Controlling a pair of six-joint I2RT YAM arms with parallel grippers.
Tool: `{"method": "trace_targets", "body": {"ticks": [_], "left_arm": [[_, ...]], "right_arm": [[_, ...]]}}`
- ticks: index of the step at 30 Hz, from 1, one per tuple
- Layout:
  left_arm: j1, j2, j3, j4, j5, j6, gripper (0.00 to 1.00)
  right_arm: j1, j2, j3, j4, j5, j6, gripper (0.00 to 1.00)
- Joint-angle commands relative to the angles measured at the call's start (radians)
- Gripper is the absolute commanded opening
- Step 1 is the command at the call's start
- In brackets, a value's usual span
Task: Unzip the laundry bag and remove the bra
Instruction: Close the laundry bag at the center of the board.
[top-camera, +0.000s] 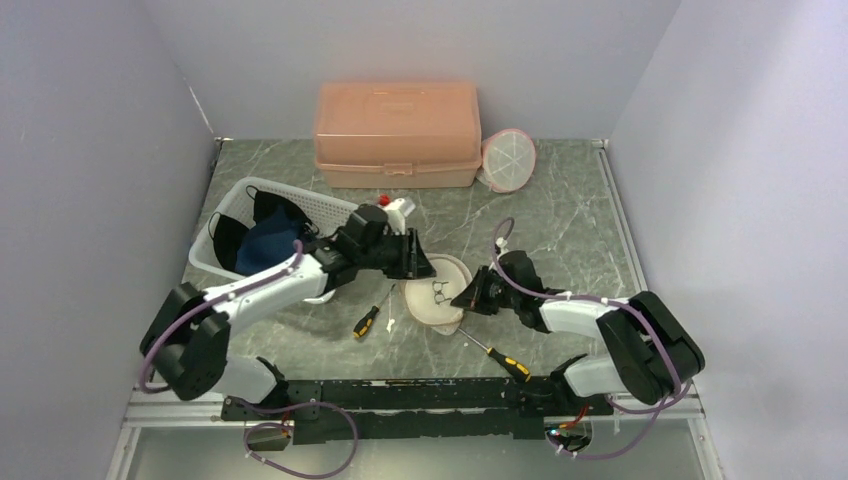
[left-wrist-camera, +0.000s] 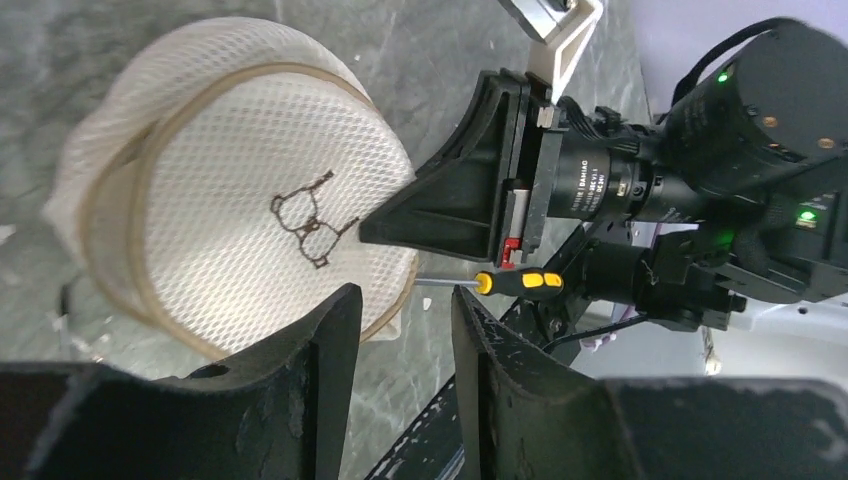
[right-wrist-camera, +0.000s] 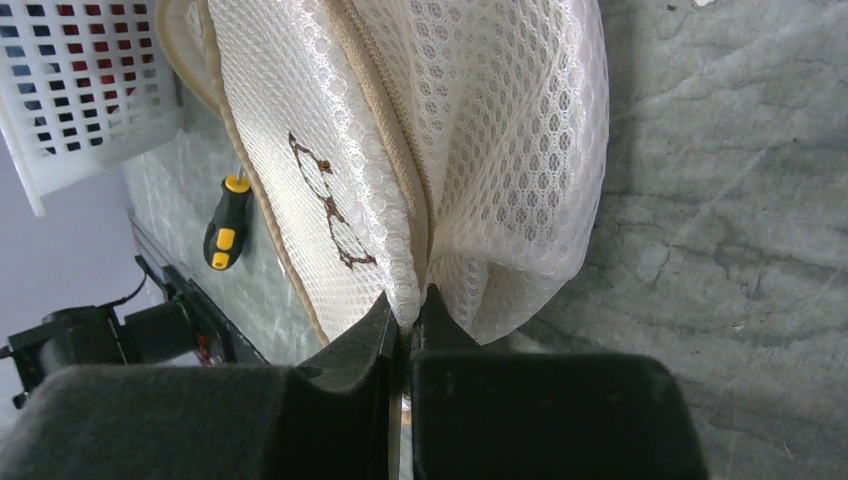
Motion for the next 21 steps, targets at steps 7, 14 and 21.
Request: {"method": "trace_targets", "body": {"ticks": [7,14,21], "left_arm": [[-0.043,0.249,0.095,0.014,-0.038,0.023,0.40],[-0.043,0.220,0.101,0.020,-0.076,0.010,0.40],[-0.043,0.063,0.009,0.035,-0.139,0.005,0.40]], "right_arm": [[-0.005,-0.176,0.020,-0.118,0.102,-0.032,0.65],[0.013,-0.355,0.087,-0.332,0.189,-0.138,0.70],[0.130,-0.316,0.194,-0.270,0.159,-0.211,0.42]]}}
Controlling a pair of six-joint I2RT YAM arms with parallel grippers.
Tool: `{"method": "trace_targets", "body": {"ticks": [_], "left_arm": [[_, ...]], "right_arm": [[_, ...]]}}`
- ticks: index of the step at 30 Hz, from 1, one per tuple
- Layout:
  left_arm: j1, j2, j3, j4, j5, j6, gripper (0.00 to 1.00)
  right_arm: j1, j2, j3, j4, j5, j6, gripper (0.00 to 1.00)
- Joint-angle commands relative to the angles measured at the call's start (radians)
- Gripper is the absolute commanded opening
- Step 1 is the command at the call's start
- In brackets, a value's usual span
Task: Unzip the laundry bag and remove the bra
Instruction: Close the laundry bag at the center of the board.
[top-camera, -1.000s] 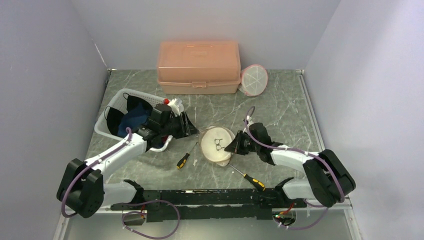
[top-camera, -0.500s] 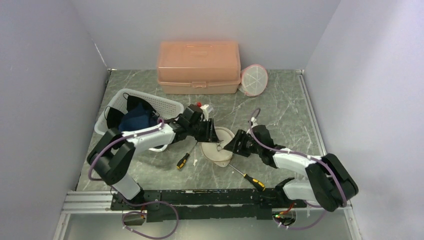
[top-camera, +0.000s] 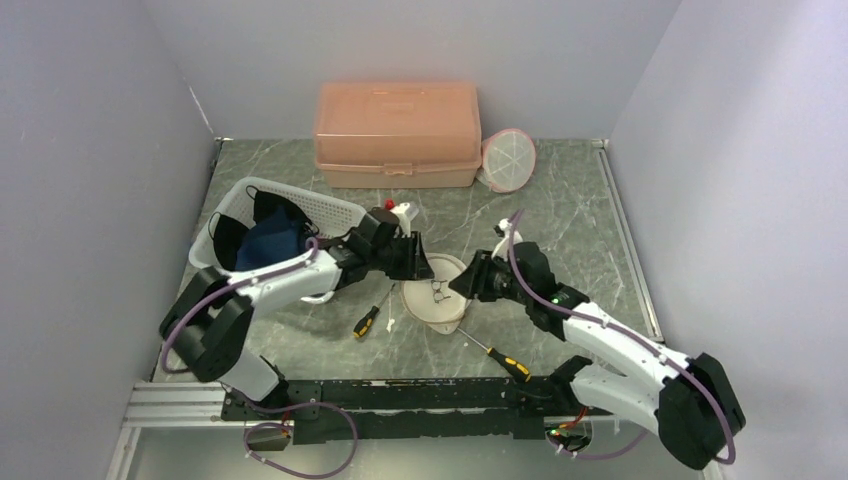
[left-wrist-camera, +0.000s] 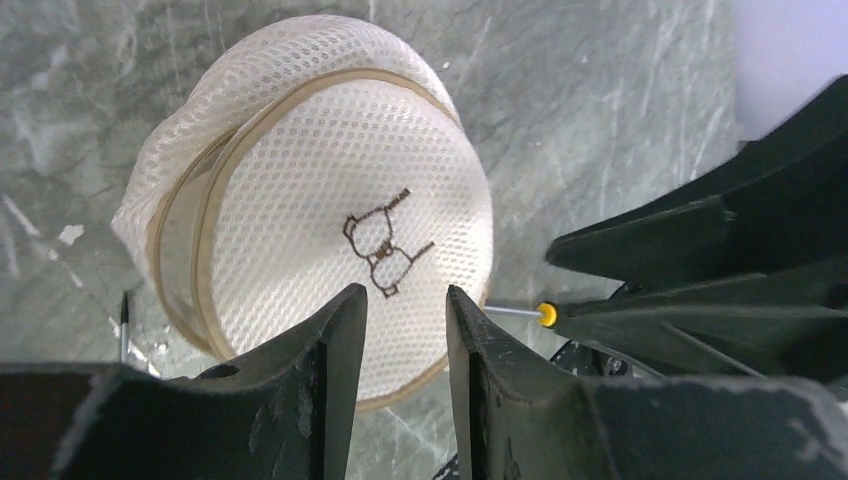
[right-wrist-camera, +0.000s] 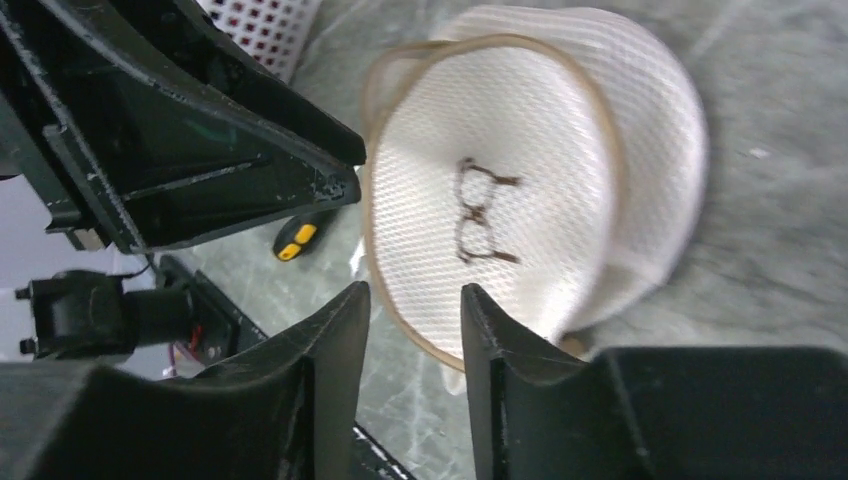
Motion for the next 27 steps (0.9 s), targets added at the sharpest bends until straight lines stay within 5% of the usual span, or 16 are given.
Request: {"method": "trace_targets", "body": {"ticks": [1,8,27], "left_arm": [[0.000,-0.158,-0.079,0.049,-0.060,-0.013,0.40],[0.000,-0.261,-0.194,0.152,-0.022,-0.040,0.41],[-0.001,0.126,-0.097,0.244,-0.053,-0.100,0.36]], "right_arm": [[0.078,0.114,0.117,0.045,0.010,-0.071,0.39],[0.085,0.310,0.132,0.155,0.083,-0.024,0.33],[0.054,0.473,0.072,0.233,0.141,0.041,0.32]]}}
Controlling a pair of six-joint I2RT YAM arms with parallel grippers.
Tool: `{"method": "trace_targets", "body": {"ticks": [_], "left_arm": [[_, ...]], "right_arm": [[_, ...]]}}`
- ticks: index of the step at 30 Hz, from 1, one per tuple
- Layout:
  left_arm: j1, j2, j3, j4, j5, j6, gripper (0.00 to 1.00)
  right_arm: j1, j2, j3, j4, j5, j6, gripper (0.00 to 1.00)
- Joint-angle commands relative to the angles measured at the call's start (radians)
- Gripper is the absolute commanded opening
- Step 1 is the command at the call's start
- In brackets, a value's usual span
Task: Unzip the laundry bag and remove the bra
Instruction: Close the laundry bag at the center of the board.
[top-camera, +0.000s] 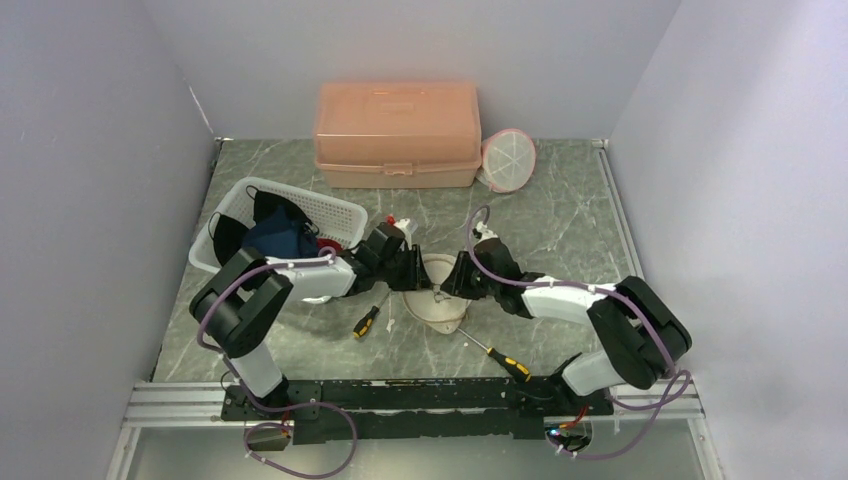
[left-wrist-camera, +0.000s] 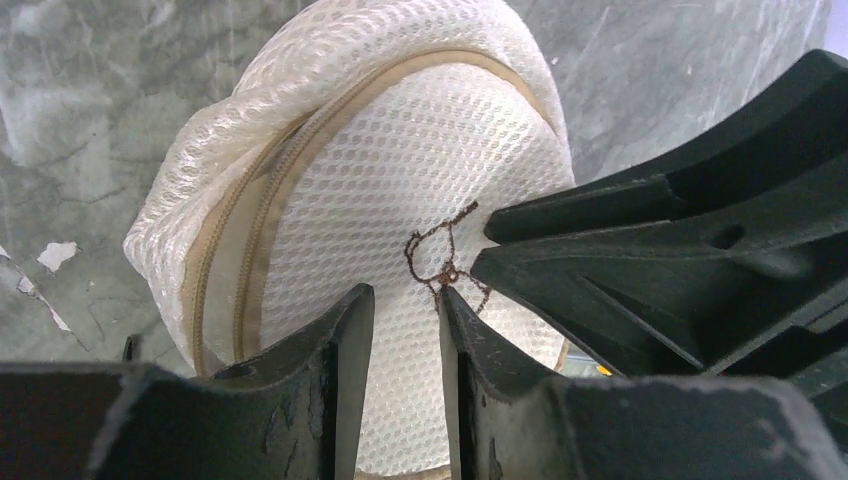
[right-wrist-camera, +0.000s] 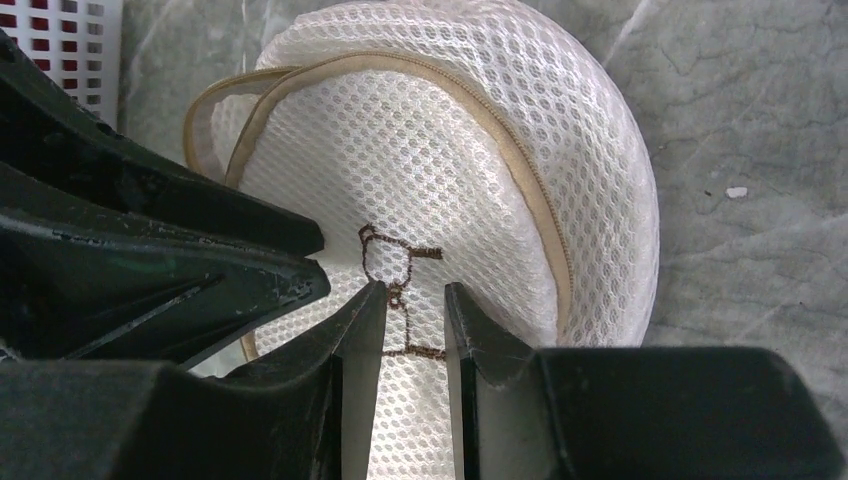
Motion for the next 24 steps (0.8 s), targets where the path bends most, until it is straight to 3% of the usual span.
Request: {"method": "trace_targets", "body": {"ticks": [1,6,13,17,24], "left_arm": [[-0.001,0.019,0.009,0.041,-0.016,-0.030,0.36],[-0.001,-0.033,0.011,0.016,-0.028,-0.020,0.36],[-0.007,-0.224,0.021,-0.044,0.001,-0.016,0.42],[-0.014,-0.372,-0.024,-0.084,-0.027,-0.021,0.46],[-0.013,-0.659,-0.143,-0.247,-0.205,0.001,0.59]], "right_arm": [[-0.007,-0.006,-0.030,0.038,0.025,0.006,0.32],[-0.007,-0.114,-0.035,-0.013,0.016,-0.007,0.33],[-0.030,-0.381,-0.024,-0.223,0.109,-0.046,0.60],[-0.091,-0.366,-0.077,-0.215,0.062,-0.026,0.69],[-0.139,-0.260,-0.125,-0.085,-0.022,0.036,0.76]]}}
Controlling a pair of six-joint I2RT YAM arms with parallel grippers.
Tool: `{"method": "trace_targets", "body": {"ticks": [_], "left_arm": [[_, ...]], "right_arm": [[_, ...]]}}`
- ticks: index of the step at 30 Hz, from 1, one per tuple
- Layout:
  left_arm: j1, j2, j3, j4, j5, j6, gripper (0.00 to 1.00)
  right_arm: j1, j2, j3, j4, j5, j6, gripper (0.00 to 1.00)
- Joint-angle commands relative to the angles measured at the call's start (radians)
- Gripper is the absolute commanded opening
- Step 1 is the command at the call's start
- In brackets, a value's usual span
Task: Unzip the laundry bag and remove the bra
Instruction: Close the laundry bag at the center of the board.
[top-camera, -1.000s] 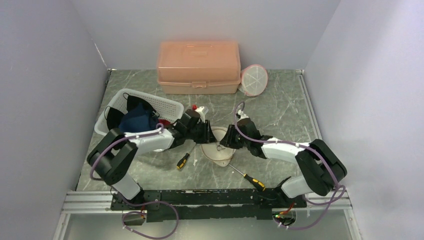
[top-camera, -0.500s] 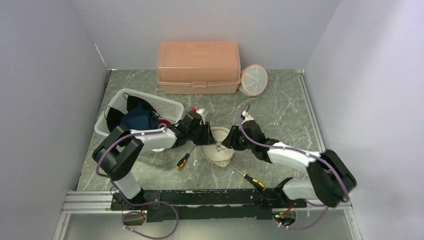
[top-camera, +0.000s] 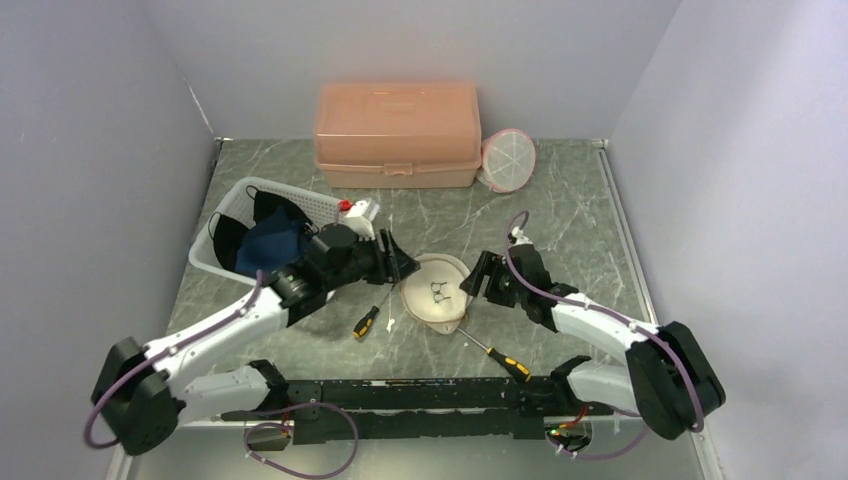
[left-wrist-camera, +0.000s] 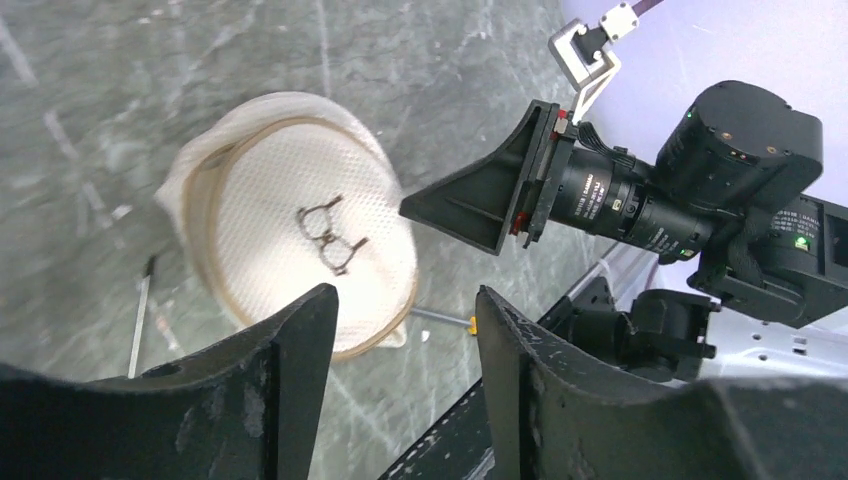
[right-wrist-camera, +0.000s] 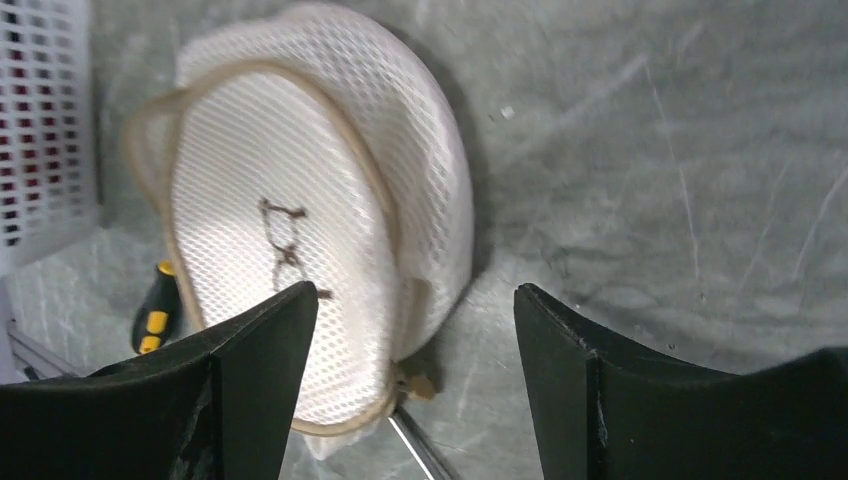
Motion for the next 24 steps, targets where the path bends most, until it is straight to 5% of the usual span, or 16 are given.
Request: {"method": "trace_targets", "body": {"ticks": [1,10,24], "left_arm": [[-0.002,-0.161,-0.082,-0.136,-0.135,0.012,0.60],[-0.001,-0.269,-0.154,-0.150,-0.136,-0.012,0.61],[-0.001,-0.218,-0.144,-0.134,-0.136,-0.010,0.60]], "right_arm": [[-0.004,0.049,-0.011,0.090,-0.052,0.034,0.76],[-0.005,0.204,-0.003,0.175,-0.109,0.053,0.73],[-0.004,0.226,-0.037,0.157,-0.057,0.054,0.31]]}}
